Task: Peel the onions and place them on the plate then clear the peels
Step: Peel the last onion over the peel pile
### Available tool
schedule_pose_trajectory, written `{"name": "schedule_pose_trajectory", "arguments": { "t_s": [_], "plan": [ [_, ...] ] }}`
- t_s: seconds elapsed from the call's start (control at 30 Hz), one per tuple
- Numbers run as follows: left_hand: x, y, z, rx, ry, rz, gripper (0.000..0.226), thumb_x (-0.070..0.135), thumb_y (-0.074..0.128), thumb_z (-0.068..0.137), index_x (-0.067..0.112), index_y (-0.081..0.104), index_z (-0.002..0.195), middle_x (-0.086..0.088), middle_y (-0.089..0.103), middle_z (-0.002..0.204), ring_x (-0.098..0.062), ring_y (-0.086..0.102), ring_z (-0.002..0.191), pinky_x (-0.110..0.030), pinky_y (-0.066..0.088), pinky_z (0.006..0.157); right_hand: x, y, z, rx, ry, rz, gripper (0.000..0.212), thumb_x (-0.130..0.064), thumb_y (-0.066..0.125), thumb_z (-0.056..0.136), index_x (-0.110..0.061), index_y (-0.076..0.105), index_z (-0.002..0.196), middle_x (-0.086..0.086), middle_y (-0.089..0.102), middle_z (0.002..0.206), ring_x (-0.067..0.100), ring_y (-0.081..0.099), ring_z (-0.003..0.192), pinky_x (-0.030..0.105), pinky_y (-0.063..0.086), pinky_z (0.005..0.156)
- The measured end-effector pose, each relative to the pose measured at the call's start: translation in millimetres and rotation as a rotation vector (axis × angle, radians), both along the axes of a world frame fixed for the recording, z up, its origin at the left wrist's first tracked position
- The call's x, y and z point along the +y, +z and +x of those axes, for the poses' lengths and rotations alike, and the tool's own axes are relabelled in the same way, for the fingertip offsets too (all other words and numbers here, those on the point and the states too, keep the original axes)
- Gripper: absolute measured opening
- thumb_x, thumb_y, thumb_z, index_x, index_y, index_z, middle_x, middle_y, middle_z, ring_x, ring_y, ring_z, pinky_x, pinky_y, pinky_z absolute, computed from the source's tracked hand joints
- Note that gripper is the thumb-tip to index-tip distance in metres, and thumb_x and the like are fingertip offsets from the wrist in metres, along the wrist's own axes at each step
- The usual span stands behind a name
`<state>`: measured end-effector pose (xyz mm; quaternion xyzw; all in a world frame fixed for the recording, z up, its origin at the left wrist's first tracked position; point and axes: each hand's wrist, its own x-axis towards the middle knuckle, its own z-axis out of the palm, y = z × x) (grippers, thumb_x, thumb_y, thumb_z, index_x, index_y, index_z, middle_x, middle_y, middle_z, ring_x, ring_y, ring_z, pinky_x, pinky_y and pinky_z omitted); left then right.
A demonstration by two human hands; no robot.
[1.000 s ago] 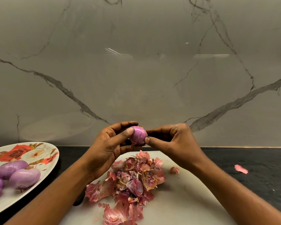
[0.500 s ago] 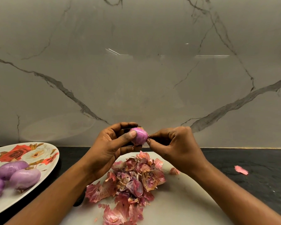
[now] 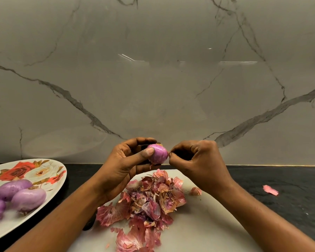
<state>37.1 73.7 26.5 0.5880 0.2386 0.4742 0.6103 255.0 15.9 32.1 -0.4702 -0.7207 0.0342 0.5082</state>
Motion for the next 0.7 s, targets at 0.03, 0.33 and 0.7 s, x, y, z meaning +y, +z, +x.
{"name": "schedule_pose_trajectory", "arguments": {
  "t_s": [0.03, 0.33, 0.7],
  "plan": [
    [0.0, 0.2, -0.2, 0.000, -0.007, -0.003, 0.045, 0.011, 0.072, 0.085, 0.004, 0.067, 0.129, -0.016, 0.072, 0.128, -0.039, 0.072, 0.117, -0.049, 0.063, 0.092, 0.0, 0.1, 0.5, 0.007, -0.005, -0.003, 0.033, -0.044, 0.070, 0.086, -0.015, 0.084, 0.093, -0.009, 0.077, 0.079, 0.008, 0.074, 0.071, 0.026, 0.064, 0.065],
    [1.9, 0.4, -2.8, -0.033, -0.104, -0.015, 0.039, 0.009, 0.064, 0.097, 0.002, 0.062, 0.135, -0.017, 0.069, 0.136, -0.041, 0.068, 0.124, -0.049, 0.060, 0.097, 4.3, -0.3, 2.5, 0.055, -0.049, -0.004, 0.008, -0.021, 0.077, 0.091, -0.016, 0.083, 0.092, -0.009, 0.077, 0.080, 0.006, 0.074, 0.073, 0.029, 0.065, 0.067],
    [7.2, -1.0, -5.4, -0.069, -0.122, -0.012, 0.047, 0.012, 0.064, 0.094, 0.001, 0.058, 0.139, -0.019, 0.066, 0.141, -0.044, 0.065, 0.128, -0.058, 0.054, 0.101, -2.0, 4.6, 2.1, -0.090, 0.126, 0.071, 0.027, -0.025, 0.085, 0.090, -0.017, 0.080, 0.115, -0.008, 0.080, 0.098, 0.000, 0.076, 0.090, 0.022, 0.064, 0.075]
  ]
}}
